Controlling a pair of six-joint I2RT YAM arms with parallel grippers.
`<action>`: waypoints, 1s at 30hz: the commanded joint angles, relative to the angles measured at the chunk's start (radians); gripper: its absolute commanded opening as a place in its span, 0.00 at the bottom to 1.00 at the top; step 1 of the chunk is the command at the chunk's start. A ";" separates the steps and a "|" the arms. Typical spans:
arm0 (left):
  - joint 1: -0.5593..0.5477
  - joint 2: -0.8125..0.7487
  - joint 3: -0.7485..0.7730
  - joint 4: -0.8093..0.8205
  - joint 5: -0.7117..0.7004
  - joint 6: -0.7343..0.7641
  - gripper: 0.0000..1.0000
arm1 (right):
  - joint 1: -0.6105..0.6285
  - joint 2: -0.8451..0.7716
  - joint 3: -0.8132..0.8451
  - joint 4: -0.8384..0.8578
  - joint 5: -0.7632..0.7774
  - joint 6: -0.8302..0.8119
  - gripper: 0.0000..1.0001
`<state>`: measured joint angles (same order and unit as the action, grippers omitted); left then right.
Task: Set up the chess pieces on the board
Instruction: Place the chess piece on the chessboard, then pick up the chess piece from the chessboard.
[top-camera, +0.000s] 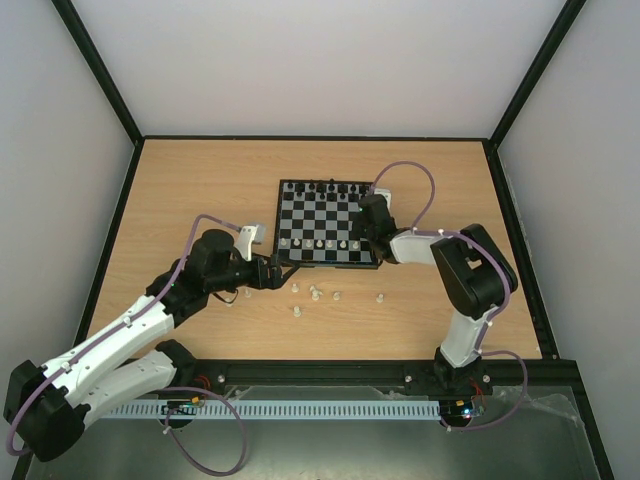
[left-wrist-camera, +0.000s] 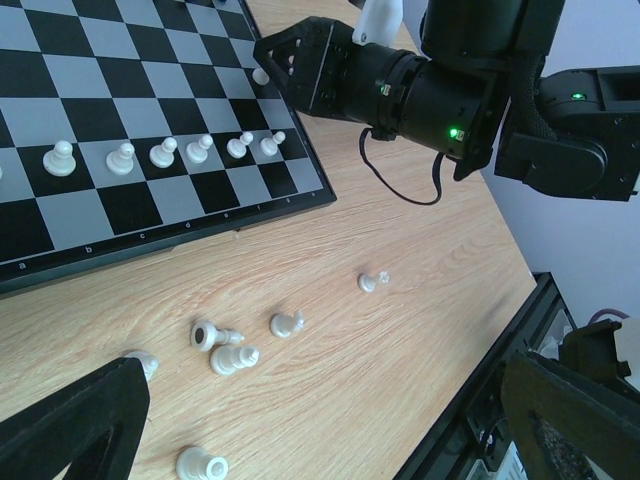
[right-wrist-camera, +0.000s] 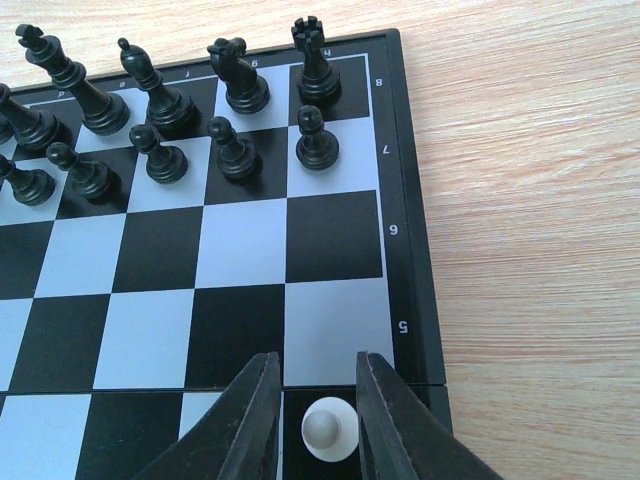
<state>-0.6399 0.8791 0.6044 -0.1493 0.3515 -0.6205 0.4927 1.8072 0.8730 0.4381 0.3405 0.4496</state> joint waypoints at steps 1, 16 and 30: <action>0.005 0.002 -0.015 0.016 -0.006 0.003 0.99 | 0.006 -0.046 -0.021 -0.029 0.040 0.006 0.22; 0.005 -0.002 -0.002 -0.031 -0.042 0.024 0.99 | 0.001 -0.116 0.306 -0.635 -0.154 0.019 0.68; 0.006 -0.046 0.036 -0.154 -0.263 0.038 0.99 | -0.016 -0.161 0.568 -1.107 -0.217 0.092 0.99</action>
<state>-0.6399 0.8284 0.6041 -0.2531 0.1871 -0.5930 0.4831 1.6402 1.3922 -0.4759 0.1734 0.4824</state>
